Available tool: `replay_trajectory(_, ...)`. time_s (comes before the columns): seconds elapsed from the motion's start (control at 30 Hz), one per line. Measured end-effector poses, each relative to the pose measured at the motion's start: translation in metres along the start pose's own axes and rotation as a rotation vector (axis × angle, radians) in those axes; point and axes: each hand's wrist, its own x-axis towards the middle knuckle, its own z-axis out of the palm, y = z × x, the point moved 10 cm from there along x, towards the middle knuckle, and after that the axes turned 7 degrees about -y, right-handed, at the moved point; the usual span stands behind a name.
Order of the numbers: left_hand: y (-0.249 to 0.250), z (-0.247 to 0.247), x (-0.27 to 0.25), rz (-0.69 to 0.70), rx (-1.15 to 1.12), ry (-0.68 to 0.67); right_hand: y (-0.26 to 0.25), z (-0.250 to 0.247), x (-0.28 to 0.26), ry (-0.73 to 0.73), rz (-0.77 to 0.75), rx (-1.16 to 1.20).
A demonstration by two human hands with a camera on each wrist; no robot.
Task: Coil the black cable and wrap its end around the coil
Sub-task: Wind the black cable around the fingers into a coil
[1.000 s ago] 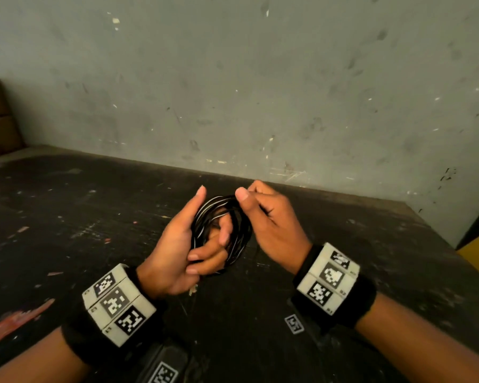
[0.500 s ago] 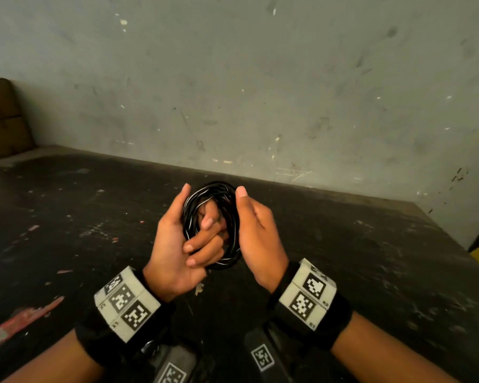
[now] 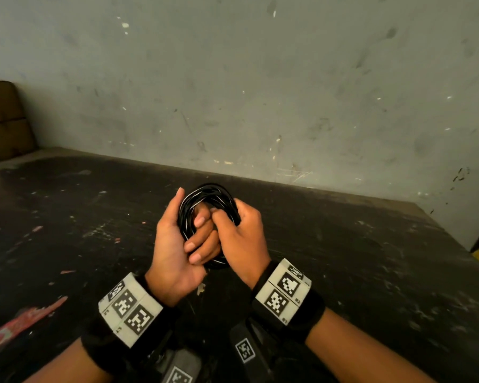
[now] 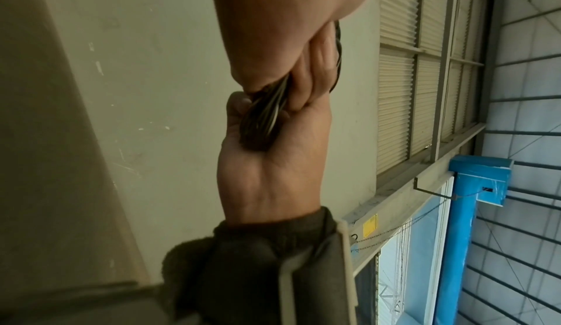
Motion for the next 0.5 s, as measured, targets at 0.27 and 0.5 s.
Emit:
replay_trajectory(0.27,0.016,-0.034,-0.013,0.109,0.309,0.351,0.004,0.009,0.009,-0.038,-0.03,-0.166)
replay_trajectory(0.5,0.029,-0.047,-0.013,0.103,0.456,0.387,0.0,0.021,0.011,-0.17,-0.086,-0.484)
